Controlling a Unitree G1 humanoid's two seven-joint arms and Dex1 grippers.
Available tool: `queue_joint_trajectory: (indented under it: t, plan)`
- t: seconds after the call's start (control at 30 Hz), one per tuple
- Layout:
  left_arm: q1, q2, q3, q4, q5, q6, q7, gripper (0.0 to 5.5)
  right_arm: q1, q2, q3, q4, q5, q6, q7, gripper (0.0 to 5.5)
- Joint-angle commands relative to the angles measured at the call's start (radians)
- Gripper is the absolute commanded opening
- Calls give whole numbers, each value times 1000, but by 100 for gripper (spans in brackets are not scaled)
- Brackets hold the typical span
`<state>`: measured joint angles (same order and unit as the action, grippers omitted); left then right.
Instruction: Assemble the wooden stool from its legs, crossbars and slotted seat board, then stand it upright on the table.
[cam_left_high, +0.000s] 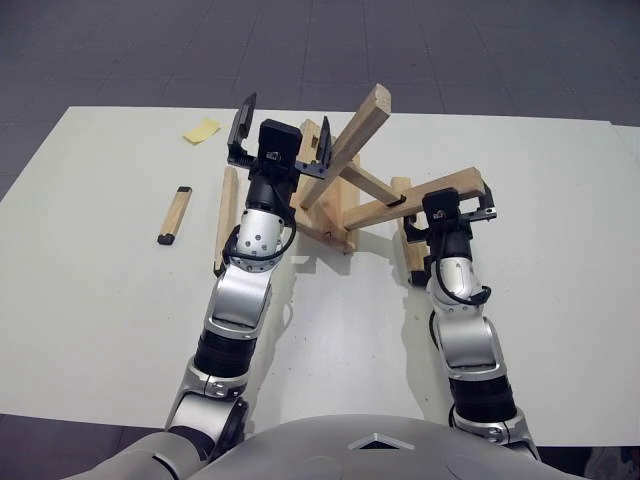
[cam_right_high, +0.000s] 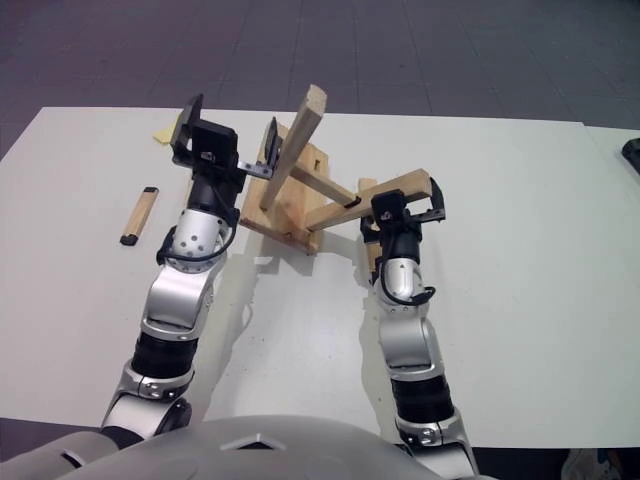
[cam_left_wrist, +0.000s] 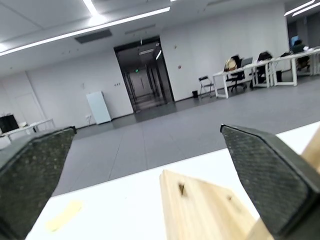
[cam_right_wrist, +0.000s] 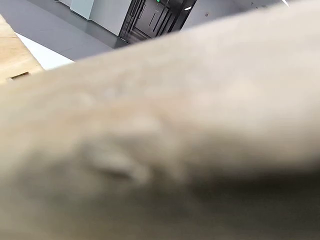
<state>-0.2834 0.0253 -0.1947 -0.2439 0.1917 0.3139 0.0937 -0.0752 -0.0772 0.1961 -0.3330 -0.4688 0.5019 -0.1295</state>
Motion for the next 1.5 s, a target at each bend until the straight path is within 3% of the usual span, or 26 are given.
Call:
queue_joint_trajectory:
  t: [0.03, 0.13, 0.4, 0.5, 0.6, 0.7, 0.8, 0.93, 1.03, 1.13, 1.3, 1.5]
  plan:
    - [40, -71, 118, 52, -100, 148, 12, 540, -62, -22, 4, -15, -19, -51, 13, 538]
    - [40, -77, 161, 60, -133, 190, 4, 540, -80, -56, -32, -28, -14, -69, 37, 538]
    - [6, -60, 38, 45, -117, 114, -97, 540, -155, -188, -212, -3, 10, -97, 74, 538]
    - [10, 52, -110, 0, -38, -13, -226, 540, -181, -264, -299, 16, 37, -122, 100, 538]
    - [68, 130, -159, -81, -98, -79, -383, 540, -212, -316, -373, 18, 112, -145, 154, 538]
    - [79, 141, -72, -97, -113, -77, -362, 540, -251, -330, -423, 17, 187, -141, 189, 538]
    - [27, 58, 121, -104, -156, -41, -195, 540, -273, -297, -482, -31, 345, -123, 251, 538]
    - [-62, -56, 418, -65, -260, 38, 84, 540, -259, -258, -625, -182, 776, -20, 414, 538]
    - [-79, -69, 506, -28, -288, 44, 165, 540, -207, -293, -697, -278, 1099, 55, 543, 538]
    - [-82, -65, 503, -23, -280, 31, 181, 540, -131, -346, -657, -346, 1253, 113, 642, 538]
    - [-89, -72, 446, -10, -257, 12, 184, 540, -26, -428, -512, -343, 1292, 156, 768, 538]
    - [-110, -80, 421, 27, -258, 12, 185, 540, 8, -424, -402, -263, 1201, 98, 781, 437]
